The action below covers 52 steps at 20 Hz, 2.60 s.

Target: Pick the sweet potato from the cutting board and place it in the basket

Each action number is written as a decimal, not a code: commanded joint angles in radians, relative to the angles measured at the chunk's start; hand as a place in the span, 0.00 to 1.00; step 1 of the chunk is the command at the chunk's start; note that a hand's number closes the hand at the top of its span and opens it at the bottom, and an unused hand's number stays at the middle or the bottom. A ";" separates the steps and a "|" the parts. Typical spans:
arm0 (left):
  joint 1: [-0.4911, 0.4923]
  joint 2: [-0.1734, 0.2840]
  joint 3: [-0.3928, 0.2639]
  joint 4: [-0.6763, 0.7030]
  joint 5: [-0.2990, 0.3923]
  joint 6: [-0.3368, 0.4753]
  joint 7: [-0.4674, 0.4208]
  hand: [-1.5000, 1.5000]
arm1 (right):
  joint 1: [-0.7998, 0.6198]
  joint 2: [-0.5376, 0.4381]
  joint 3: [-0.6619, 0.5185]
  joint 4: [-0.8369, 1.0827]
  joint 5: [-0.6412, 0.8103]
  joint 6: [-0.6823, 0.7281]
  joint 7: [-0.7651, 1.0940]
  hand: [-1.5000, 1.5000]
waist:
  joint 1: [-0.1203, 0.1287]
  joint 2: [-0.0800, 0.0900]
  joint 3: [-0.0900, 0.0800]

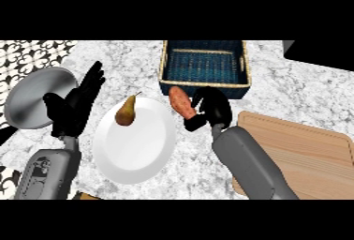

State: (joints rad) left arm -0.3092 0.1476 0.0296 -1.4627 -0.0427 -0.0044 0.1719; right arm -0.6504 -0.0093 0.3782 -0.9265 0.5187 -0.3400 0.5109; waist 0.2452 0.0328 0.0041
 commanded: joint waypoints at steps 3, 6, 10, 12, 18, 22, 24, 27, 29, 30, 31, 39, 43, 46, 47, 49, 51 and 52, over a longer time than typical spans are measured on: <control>-0.033 -0.020 -0.030 0.014 -0.011 -0.005 0.002 0.50 | -0.107 0.009 0.107 -0.077 -0.086 -0.272 0.069 1.00 | 0.030 -0.001 0.002; -0.036 -0.027 -0.033 0.028 -0.016 0.000 -0.002 0.50 | -0.178 0.009 0.141 -0.117 -0.100 -0.411 0.099 1.00 | 0.034 -0.004 -0.002; -0.073 -0.029 -0.030 0.040 -0.024 0.016 0.025 0.50 | -0.280 0.009 0.218 -0.111 -0.107 -0.548 0.195 1.00 | 0.022 -0.008 -0.006; -0.055 -0.031 -0.036 0.057 -0.033 0.017 0.013 0.50 | -0.338 0.009 0.265 -0.082 -0.072 -0.588 0.258 1.00 | 0.005 -0.015 -0.010; -0.065 -0.028 -0.022 0.072 -0.041 0.036 0.020 0.50 | -0.537 0.009 0.281 0.021 -0.054 -0.622 0.451 1.00 | -0.024 -0.021 -0.013; -0.065 -0.005 0.008 0.077 -0.027 0.030 0.024 0.50 | -0.666 0.009 0.254 0.080 -0.035 -0.688 0.537 1.00 | -0.043 -0.022 -0.012; -0.059 -0.010 0.009 0.069 -0.034 0.046 0.013 0.50 | -0.730 0.009 0.240 0.128 -0.032 -0.692 0.589 1.00 | -0.053 -0.023 -0.012; -0.047 0.001 0.008 0.079 -0.039 0.036 -0.002 0.50 | -0.808 0.009 0.244 0.208 -0.012 -0.705 0.644 1.00 | -0.060 -0.020 -0.013; -0.059 -0.009 0.013 0.090 -0.033 0.043 0.005 0.50 | -0.867 0.009 0.247 0.273 -0.004 -0.683 0.685 1.00 | -0.064 -0.014 -0.014; -0.045 -0.006 0.005 0.079 -0.037 0.036 -0.007 0.50 | -0.891 0.009 0.246 0.300 -0.006 -0.675 0.705 1.00 | -0.061 -0.014 -0.014; -0.051 0.004 0.023 0.073 -0.028 0.039 0.008 0.50 | -0.901 0.009 0.261 0.325 -0.004 -0.673 0.720 1.00 | -0.073 -0.017 -0.013; -0.062 0.001 0.028 0.099 -0.040 0.055 -0.015 0.50 | -1.010 0.009 0.268 0.506 -0.042 -0.591 0.717 1.00 | -0.084 0.001 -0.013; -0.067 0.010 0.033 0.091 -0.027 0.037 -0.010 0.50 | -0.995 0.009 0.279 0.566 -0.062 -0.604 0.715 1.00 | -0.075 0.007 -0.012; -0.061 0.004 0.026 0.074 -0.029 0.042 0.000 0.50 | -1.023 0.009 0.274 0.613 -0.086 -0.542 0.727 1.00 | -0.078 0.003 -0.012; -0.062 0.003 0.031 0.070 -0.023 0.042 0.004 0.50 | -1.006 0.009 0.274 0.617 -0.094 -0.560 0.722 1.00 | -0.077 0.004 -0.012; -0.020 -0.005 0.019 0.066 -0.029 0.038 -0.033 0.50 | -0.998 0.009 0.255 0.644 -0.112 -0.566 0.695 1.00 | -0.081 0.007 -0.011; -0.022 0.002 0.024 0.062 -0.026 0.036 -0.011 0.50 | -0.981 0.009 0.265 0.644 -0.128 -0.550 0.702 1.00 | -0.082 0.004 -0.011; -0.039 0.012 0.049 0.076 -0.015 0.040 -0.027 0.50 | -0.980 0.009 0.246 0.652 -0.141 -0.554 0.671 1.00 | -0.107 0.004 -0.010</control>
State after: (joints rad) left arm -0.3552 0.1504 0.0591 -1.3911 -0.0697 0.0381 0.1595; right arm -1.6400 0.0000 0.6409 -0.3018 0.4081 -0.9145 1.1363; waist 0.1588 0.0361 -0.0069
